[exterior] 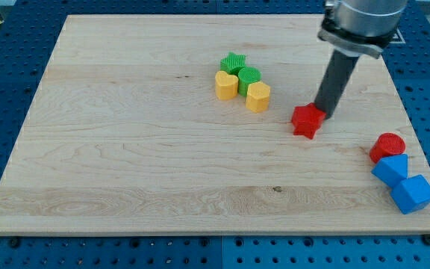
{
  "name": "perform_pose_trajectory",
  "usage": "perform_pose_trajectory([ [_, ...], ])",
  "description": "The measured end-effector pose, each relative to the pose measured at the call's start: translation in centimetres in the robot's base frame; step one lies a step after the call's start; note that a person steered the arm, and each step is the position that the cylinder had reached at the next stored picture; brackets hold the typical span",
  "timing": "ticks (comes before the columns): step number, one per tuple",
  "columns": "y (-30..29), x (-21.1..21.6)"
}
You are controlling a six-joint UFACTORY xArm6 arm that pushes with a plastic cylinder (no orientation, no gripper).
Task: Move the red star below the yellow hexagon
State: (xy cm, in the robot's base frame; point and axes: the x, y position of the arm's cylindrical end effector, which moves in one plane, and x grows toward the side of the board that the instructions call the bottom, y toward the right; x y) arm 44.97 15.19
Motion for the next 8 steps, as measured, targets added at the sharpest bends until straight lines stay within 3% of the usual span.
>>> perform_pose_trajectory([
  [4, 0.6, 4.5],
  [6, 0.5, 4.5],
  [8, -3.2, 3.9],
])
